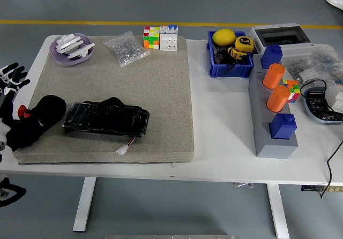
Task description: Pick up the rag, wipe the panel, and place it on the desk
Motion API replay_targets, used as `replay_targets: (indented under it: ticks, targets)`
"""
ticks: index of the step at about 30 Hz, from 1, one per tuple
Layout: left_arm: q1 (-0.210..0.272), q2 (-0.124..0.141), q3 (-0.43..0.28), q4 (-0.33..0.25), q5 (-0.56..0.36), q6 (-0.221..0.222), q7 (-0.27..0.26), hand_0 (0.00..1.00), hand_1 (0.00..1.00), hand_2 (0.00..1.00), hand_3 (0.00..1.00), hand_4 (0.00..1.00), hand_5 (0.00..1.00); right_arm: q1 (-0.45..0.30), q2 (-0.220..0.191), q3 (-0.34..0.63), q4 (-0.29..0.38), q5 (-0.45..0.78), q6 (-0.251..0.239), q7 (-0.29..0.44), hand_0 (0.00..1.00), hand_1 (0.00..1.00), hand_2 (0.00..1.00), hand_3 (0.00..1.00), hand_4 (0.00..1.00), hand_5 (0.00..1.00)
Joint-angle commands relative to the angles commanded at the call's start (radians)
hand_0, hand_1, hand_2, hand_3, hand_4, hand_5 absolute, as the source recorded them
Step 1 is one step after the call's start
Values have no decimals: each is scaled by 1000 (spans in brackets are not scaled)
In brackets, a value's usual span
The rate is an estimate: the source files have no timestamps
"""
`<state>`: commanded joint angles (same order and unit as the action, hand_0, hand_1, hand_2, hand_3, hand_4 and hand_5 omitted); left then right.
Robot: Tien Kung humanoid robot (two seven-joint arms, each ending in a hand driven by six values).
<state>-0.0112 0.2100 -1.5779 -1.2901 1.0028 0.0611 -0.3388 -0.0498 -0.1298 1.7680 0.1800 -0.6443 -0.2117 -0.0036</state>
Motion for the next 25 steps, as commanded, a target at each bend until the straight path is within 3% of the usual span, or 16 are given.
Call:
replay_targets:
  ticks: [25]
  targets:
    - [-3, 11, 8, 21, 15, 2, -2, 671, 737, 720, 677, 936, 482, 7, -9, -39, 0, 10, 0, -6, 714, 635, 667, 557, 953, 414]
